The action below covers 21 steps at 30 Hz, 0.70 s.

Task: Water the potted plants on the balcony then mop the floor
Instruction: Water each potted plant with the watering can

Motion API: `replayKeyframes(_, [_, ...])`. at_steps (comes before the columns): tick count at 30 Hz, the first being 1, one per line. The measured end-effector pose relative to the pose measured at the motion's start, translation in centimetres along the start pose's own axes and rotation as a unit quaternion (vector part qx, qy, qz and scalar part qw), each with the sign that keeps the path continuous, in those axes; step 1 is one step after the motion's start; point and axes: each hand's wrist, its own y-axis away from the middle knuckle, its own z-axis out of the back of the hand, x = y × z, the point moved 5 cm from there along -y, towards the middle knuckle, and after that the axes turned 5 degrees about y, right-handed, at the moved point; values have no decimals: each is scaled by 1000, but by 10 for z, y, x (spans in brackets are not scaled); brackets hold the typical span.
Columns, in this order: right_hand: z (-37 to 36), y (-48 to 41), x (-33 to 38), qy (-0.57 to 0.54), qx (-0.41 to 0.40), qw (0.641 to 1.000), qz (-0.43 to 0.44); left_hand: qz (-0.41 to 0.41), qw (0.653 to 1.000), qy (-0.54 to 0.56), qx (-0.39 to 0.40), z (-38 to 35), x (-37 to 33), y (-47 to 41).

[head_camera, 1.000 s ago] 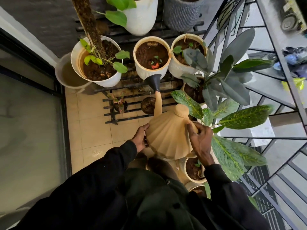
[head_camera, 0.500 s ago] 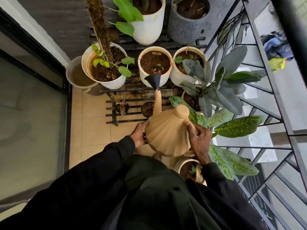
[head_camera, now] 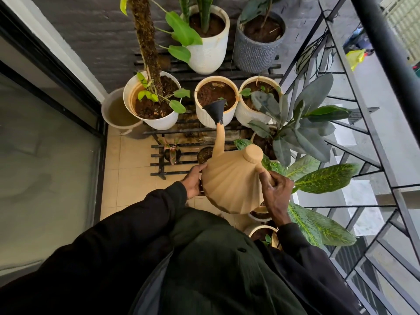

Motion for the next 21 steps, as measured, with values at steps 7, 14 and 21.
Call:
replayKeyframes(7, [3,12,16,-11,-23,1000,10,3,999,-33,14,-1,-11,5])
replayKeyframes(14, [-1,32,28,-2,-56,998,-37,25,995,-86,51,-11,-27,-3])
replayKeyframes(21, [-20,74,27,6,-115,983,-140,56,976,-185,99,-20,-43,-3])
